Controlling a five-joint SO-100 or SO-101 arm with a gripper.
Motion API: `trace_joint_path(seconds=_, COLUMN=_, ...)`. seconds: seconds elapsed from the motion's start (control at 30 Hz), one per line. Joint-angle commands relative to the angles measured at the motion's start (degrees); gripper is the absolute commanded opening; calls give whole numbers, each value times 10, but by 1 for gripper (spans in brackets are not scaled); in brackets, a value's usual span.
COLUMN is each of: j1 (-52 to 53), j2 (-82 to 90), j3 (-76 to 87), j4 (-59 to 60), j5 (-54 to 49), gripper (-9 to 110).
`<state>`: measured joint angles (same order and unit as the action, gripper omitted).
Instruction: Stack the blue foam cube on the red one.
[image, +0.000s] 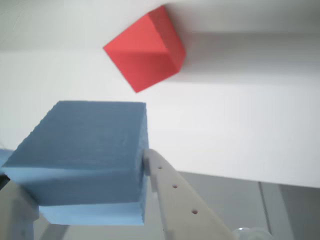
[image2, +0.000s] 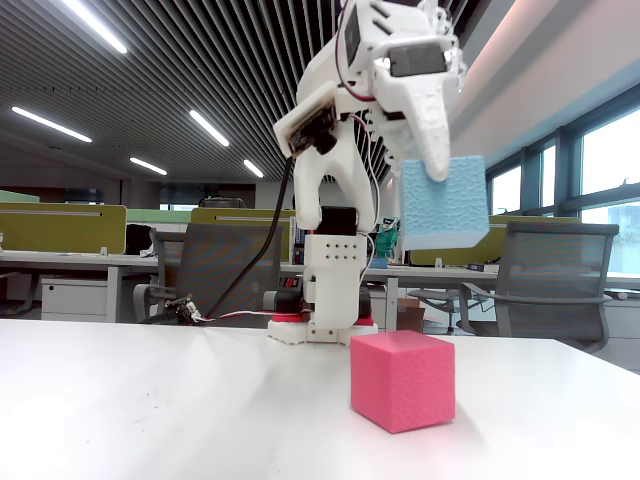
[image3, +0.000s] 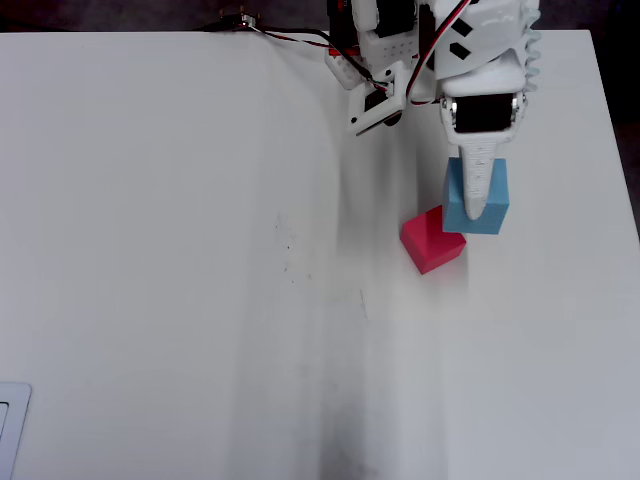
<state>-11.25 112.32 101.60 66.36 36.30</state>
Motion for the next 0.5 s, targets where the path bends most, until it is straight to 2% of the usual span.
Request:
trace_joint_path(seconds=0.0, j1=18, j2=40, j3=25, j4=-4, j5=-4, gripper=25)
trace_joint_path(seconds=0.23, j1=49, j2=58, j3=84, j4=-26, j5=-5, gripper=25)
trace_joint_path(seconds=0.47, j1=64, j2=7, j3=72, j4=-53, j5=-5, gripper=24)
